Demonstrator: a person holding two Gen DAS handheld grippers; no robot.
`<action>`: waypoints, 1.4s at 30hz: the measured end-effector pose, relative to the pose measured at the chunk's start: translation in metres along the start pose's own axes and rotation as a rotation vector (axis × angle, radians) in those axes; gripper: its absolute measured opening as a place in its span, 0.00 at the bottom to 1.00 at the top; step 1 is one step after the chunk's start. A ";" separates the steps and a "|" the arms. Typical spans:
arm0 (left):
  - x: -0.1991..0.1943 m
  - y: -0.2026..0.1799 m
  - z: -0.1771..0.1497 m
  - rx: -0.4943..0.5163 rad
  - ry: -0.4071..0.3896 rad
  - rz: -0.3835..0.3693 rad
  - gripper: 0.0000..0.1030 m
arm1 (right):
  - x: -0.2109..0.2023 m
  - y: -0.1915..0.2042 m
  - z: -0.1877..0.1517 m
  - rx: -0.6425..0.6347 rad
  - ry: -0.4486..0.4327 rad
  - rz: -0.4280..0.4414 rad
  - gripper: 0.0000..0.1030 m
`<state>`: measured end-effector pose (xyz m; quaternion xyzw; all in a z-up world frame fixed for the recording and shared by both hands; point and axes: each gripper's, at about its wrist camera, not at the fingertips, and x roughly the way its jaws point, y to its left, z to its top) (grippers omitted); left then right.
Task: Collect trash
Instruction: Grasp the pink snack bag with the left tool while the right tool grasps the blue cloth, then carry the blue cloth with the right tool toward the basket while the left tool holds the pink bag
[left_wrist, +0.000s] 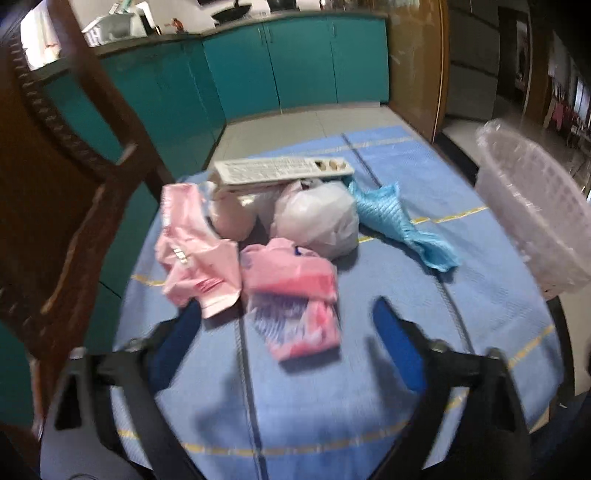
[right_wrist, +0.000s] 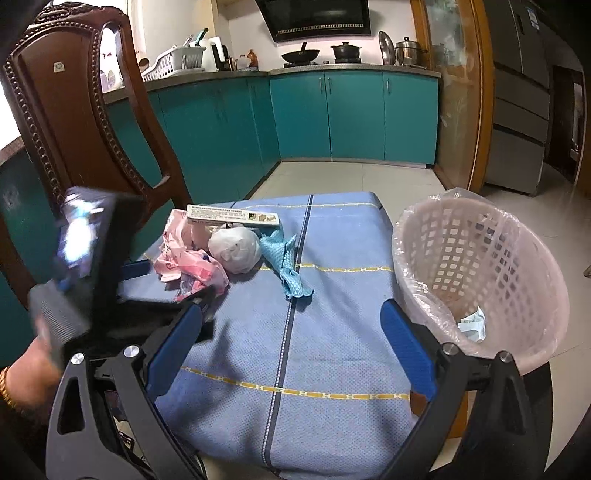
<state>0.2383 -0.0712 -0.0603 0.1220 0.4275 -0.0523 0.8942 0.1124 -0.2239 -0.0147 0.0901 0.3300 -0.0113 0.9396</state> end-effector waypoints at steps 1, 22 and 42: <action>0.008 0.000 0.002 -0.002 0.024 -0.009 0.56 | 0.002 0.000 0.000 -0.002 0.004 -0.003 0.92; -0.117 0.074 -0.051 -0.249 -0.293 -0.156 0.38 | 0.168 0.023 0.032 -0.170 0.287 -0.031 0.32; -0.101 0.068 -0.049 -0.220 -0.226 -0.164 0.38 | -0.002 0.002 -0.007 0.039 0.029 0.114 0.11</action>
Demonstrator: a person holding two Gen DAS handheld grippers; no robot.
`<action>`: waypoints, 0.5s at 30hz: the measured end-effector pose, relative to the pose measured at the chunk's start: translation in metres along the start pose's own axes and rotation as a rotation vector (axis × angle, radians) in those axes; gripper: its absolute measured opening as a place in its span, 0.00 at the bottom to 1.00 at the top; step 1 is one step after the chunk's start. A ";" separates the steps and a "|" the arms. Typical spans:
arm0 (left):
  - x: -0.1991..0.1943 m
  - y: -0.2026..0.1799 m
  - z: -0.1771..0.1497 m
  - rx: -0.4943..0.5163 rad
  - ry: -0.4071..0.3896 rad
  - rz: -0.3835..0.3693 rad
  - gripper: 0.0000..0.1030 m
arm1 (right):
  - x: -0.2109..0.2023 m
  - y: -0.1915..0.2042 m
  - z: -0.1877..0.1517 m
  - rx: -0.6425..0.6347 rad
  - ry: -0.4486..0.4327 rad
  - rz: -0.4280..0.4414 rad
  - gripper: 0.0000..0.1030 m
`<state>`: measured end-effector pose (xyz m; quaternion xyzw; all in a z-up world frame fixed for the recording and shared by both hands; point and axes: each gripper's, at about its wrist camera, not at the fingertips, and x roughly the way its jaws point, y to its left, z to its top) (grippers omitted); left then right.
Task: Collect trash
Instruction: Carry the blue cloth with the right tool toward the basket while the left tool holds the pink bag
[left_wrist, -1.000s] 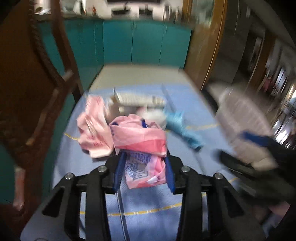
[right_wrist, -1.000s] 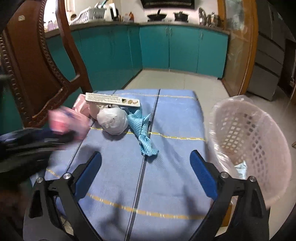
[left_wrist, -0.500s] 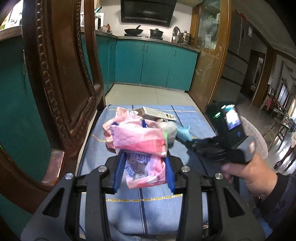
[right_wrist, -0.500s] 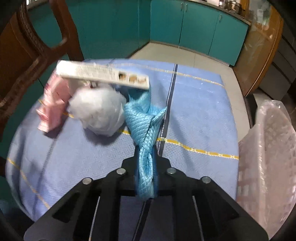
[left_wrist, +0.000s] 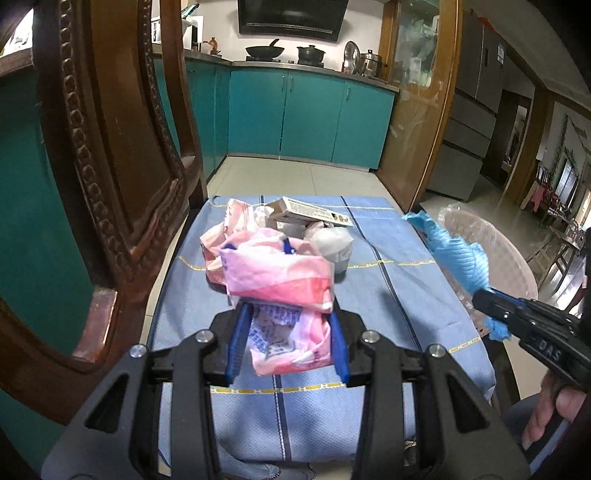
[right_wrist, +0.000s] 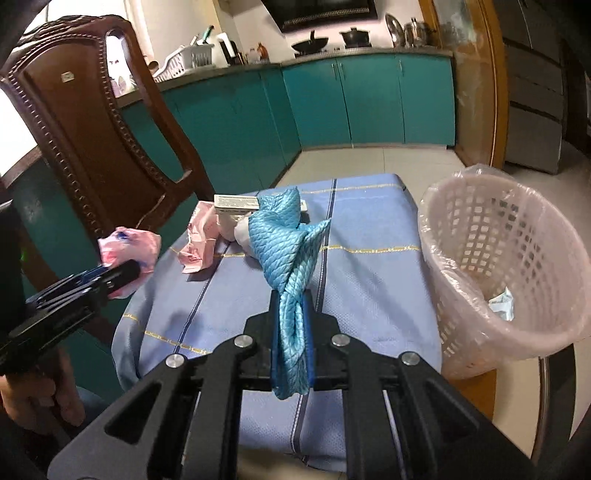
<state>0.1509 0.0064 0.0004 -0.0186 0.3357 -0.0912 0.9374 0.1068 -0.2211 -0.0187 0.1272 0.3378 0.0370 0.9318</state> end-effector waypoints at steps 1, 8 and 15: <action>0.001 -0.001 -0.001 0.002 0.001 0.001 0.38 | 0.001 0.001 0.000 -0.008 0.001 -0.004 0.11; 0.007 0.002 0.001 -0.012 0.005 0.007 0.38 | 0.006 0.009 -0.005 -0.046 0.025 -0.014 0.11; 0.005 0.002 -0.003 -0.006 0.007 0.010 0.38 | 0.005 0.007 -0.007 -0.039 0.024 -0.015 0.11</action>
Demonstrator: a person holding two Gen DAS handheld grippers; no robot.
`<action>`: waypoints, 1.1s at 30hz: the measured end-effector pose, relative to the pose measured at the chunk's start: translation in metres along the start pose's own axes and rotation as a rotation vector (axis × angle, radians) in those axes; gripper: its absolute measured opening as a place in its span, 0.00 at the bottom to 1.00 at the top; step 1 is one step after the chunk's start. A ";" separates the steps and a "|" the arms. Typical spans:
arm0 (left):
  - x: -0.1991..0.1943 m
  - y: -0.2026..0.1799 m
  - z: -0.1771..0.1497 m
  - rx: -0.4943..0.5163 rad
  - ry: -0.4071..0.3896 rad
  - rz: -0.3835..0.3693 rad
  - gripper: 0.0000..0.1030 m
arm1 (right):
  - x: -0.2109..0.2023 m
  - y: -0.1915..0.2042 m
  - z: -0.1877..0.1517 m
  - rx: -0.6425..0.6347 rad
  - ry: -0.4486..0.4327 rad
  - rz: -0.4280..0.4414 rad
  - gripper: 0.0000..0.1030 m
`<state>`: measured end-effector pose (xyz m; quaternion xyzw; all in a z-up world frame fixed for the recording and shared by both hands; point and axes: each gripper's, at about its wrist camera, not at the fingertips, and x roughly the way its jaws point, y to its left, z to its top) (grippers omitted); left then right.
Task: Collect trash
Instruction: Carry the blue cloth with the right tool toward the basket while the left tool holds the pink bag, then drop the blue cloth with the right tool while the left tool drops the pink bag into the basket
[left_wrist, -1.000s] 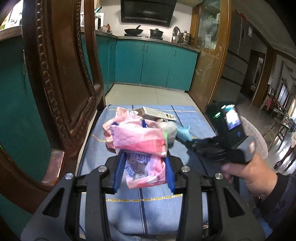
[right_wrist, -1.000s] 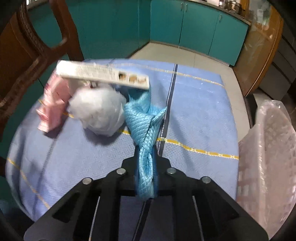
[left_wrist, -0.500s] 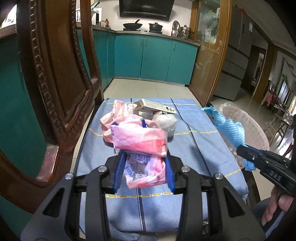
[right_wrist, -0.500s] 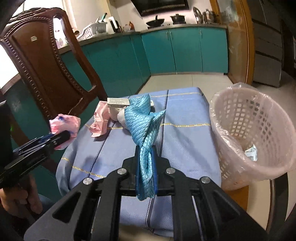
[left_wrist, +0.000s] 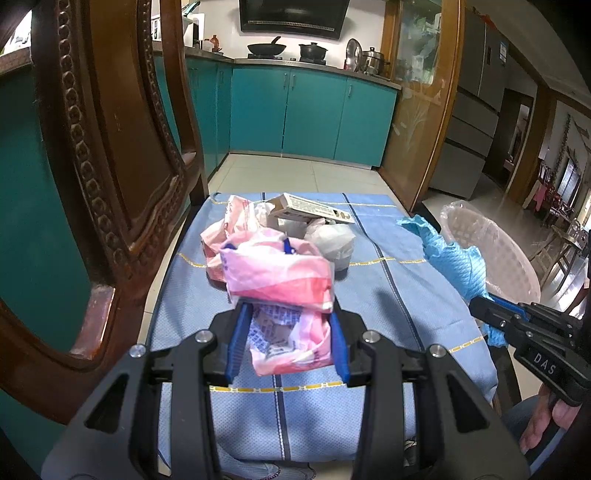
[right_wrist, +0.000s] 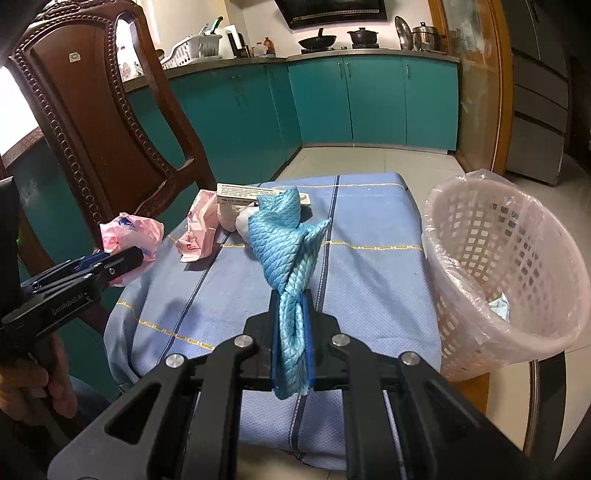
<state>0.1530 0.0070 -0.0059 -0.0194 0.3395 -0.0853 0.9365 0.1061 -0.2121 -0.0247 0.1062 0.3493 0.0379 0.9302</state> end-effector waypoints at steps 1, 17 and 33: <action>0.000 0.000 0.000 -0.002 0.000 0.001 0.38 | 0.000 0.000 0.000 0.000 0.001 0.000 0.11; 0.000 -0.001 0.000 0.006 0.009 0.005 0.39 | -0.003 -0.003 0.002 0.006 -0.013 0.000 0.11; 0.006 -0.020 -0.003 0.060 0.039 -0.052 0.39 | -0.080 -0.152 0.011 0.592 -0.363 -0.250 0.93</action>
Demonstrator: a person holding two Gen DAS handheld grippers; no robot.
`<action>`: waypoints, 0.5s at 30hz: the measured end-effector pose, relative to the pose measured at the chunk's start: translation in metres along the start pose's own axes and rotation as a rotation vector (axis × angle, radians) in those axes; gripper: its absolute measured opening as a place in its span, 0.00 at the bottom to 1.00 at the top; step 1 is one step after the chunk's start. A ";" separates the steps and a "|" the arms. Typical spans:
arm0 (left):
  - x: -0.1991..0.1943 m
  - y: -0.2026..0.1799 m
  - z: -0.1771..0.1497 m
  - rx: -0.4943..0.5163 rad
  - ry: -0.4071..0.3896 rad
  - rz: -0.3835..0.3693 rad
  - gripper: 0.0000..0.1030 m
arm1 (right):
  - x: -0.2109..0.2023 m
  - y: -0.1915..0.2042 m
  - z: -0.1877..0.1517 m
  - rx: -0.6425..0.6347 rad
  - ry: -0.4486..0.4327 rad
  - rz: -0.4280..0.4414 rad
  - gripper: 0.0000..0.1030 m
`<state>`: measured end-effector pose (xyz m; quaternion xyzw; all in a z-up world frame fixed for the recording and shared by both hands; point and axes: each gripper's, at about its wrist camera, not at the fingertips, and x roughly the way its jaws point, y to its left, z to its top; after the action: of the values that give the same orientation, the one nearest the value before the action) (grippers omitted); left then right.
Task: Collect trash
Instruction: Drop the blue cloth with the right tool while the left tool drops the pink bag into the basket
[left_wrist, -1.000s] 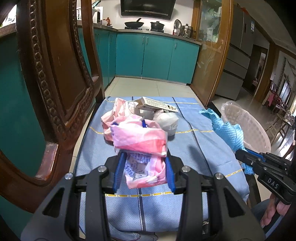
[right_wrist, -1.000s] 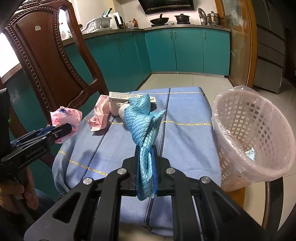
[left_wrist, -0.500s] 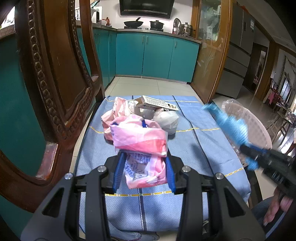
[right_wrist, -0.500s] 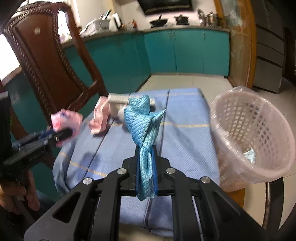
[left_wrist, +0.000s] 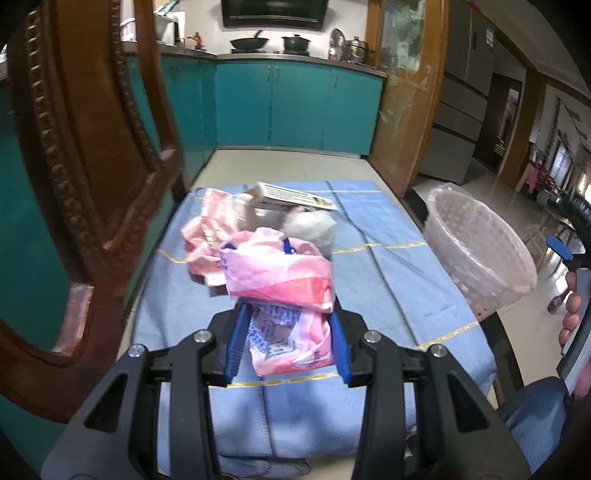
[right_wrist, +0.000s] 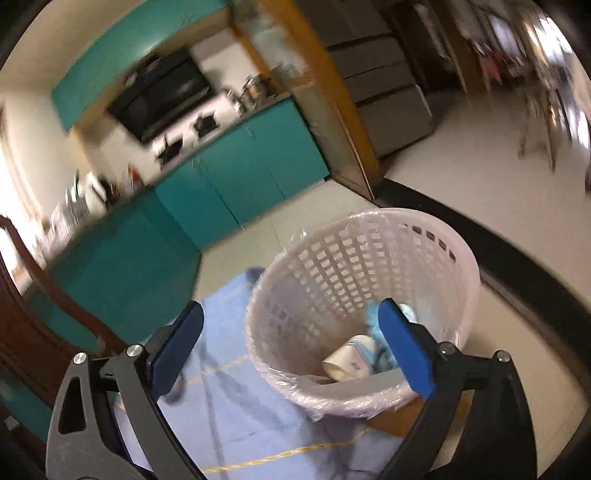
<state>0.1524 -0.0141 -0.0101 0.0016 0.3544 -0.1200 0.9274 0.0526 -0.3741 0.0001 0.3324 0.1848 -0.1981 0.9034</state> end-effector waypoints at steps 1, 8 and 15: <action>0.001 -0.007 0.001 0.002 0.007 -0.023 0.39 | -0.004 -0.002 0.000 0.016 -0.017 0.005 0.94; 0.025 -0.122 0.057 0.133 0.012 -0.226 0.41 | -0.035 -0.014 0.011 0.081 -0.209 -0.004 0.94; 0.066 -0.207 0.114 0.183 -0.017 -0.221 0.97 | -0.047 -0.024 0.015 0.103 -0.290 -0.017 0.94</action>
<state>0.2289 -0.2397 0.0491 0.0462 0.3319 -0.2534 0.9075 0.0037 -0.3895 0.0201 0.3446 0.0449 -0.2607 0.9007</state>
